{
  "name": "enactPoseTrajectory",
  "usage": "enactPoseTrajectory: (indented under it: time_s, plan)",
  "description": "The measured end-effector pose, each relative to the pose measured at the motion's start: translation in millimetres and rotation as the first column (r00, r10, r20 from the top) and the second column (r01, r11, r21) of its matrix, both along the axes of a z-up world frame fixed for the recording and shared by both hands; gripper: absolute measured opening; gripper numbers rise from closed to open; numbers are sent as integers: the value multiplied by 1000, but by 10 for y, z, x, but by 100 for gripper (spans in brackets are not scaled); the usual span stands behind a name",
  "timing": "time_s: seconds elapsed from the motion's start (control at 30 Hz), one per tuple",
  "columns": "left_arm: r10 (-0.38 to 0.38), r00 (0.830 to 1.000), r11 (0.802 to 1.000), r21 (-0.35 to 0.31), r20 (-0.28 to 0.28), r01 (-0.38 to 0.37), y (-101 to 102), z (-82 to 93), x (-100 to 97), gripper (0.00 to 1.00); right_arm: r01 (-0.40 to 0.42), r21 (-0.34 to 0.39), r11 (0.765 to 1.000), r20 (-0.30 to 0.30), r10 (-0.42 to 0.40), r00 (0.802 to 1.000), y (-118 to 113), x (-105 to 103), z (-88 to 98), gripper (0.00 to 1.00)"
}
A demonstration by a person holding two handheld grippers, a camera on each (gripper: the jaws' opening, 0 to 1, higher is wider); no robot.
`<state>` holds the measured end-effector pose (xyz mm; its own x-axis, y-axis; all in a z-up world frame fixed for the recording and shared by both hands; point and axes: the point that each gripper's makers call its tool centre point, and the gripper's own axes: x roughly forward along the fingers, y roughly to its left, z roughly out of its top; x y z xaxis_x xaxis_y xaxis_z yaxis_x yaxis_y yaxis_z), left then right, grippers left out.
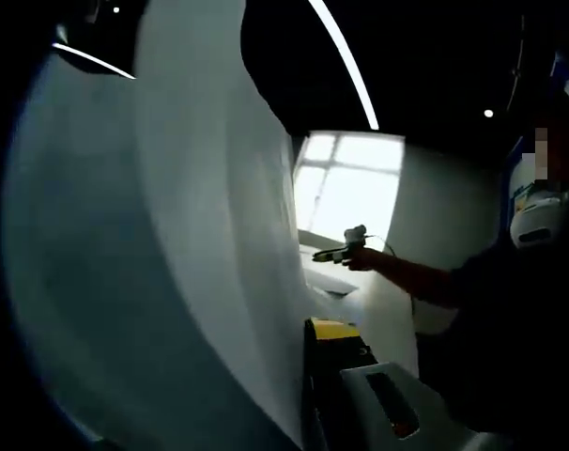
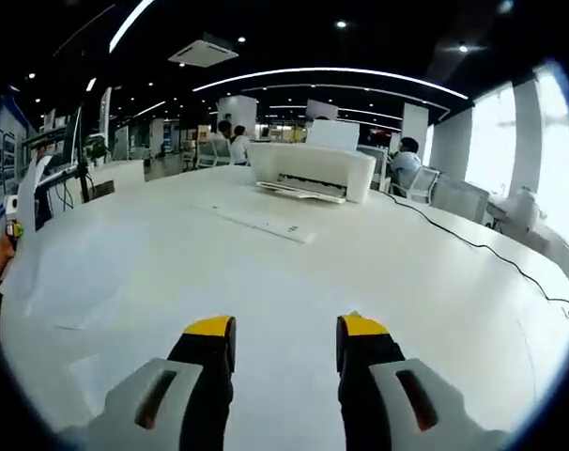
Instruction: Organize the stack of printing papers by aligning and flattening the scattered papers on the table
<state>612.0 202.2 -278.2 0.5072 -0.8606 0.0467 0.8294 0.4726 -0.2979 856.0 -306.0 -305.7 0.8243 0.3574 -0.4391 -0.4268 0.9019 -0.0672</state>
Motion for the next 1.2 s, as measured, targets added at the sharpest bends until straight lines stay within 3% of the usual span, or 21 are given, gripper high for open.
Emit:
enactPoseTrajectory:
  time_s: [0.47,0.63,1.2]
  plan:
    - [6,1000,1000,0,-1,-6,2,-3,19,6,20,42,999,12,-20,1000,-56,377,-143,56]
    - [7,1000,1000,-5,-2,-7,7,1,26,6,41,61,997,22,-43,999,-102,493,-210,68]
    - [16,1000,1000,2,-4,-16,24,-20,62,6,48,69,996,-12,-47,999,-92,575,-475,71]
